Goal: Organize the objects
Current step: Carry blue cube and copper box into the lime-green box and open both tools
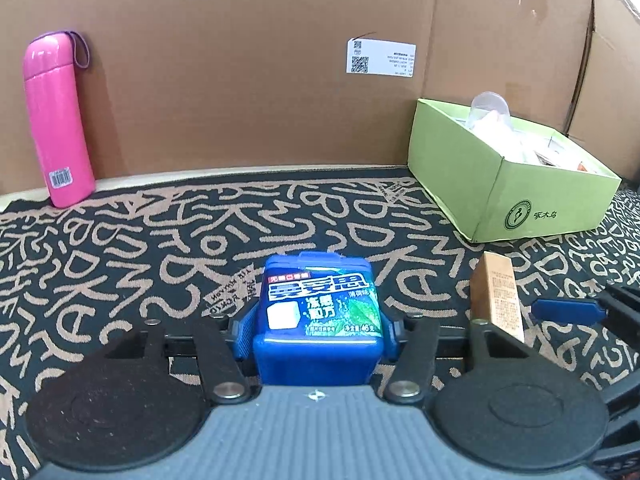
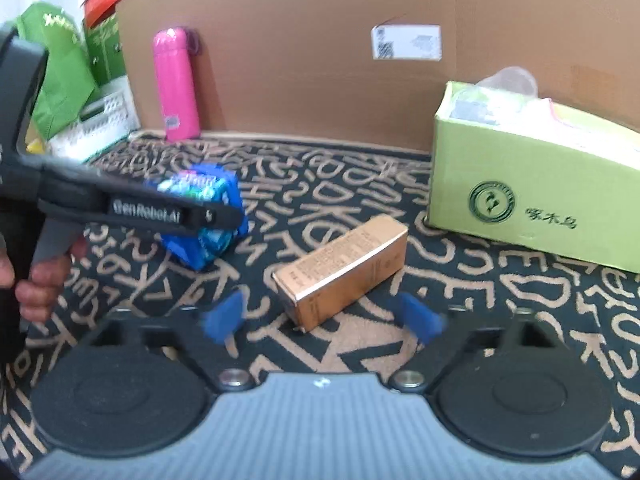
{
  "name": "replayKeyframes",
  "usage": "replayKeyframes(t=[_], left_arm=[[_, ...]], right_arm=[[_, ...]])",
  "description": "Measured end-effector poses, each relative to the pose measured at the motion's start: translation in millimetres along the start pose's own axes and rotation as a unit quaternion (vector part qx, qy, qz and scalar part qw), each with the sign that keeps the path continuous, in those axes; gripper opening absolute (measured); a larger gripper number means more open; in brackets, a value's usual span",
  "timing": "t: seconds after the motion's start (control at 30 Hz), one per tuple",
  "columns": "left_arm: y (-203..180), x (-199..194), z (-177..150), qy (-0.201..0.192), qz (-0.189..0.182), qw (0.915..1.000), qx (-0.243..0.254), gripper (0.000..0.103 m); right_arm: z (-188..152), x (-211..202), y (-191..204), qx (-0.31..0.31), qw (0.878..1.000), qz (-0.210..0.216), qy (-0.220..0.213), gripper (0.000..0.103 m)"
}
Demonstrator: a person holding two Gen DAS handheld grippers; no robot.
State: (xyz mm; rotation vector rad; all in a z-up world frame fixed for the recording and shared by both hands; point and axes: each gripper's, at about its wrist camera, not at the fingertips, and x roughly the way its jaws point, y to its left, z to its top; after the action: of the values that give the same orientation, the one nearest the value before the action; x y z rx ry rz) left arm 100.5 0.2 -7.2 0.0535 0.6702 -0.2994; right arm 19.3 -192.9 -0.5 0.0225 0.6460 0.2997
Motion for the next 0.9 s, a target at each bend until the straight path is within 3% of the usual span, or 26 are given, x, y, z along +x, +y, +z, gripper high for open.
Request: replayKeyframes(t=[0.1, 0.23, 0.27, 0.3, 0.37, 0.47, 0.77, 0.9], left_arm=[[1.6, 3.7, 0.1, 0.01, 0.002, 0.9999, -0.007, 0.06], [2.8, 4.9, -0.7, 0.016, 0.004, 0.9998, -0.006, 0.06], [3.1, 4.9, -0.9, 0.017, 0.004, 0.9998, -0.006, 0.06], [4.0, 5.1, -0.8, 0.018, 0.004, 0.9998, -0.007, 0.06], [3.8, 6.8, -1.2, 0.019, 0.002, 0.9998, -0.007, 0.06], [-1.4, 10.0, -1.7, 0.019, 0.007, 0.9998, 0.006, 0.058], [-20.4, 5.1, 3.5, 0.016, -0.021, 0.9994, 0.022, 0.058], [-35.7, -8.3, 15.7, -0.006, -0.04, 0.9987, 0.032, 0.058]], right_arm=[[6.6, 2.7, 3.5, 0.019, 1.0, 0.018, -0.006, 0.093], [12.7, 21.5, 10.6, 0.004, 1.0, -0.02, 0.0, 0.093], [12.3, 24.7, 9.0, 0.009, 1.0, -0.023, 0.004, 0.089], [10.7, 26.7, 6.1, 0.012, 1.0, -0.027, 0.008, 0.084], [6.2, 24.4, -0.8, 0.016, 0.999, -0.032, 0.005, 0.055], [2.5, 12.6, -14.6, 0.033, 0.999, -0.029, -0.001, 0.025], [-11.3, -27.9, -42.6, 0.077, 0.996, -0.001, -0.033, 0.023], [-7.3, -48.3, -47.7, 0.081, 0.995, 0.006, -0.06, 0.023]])
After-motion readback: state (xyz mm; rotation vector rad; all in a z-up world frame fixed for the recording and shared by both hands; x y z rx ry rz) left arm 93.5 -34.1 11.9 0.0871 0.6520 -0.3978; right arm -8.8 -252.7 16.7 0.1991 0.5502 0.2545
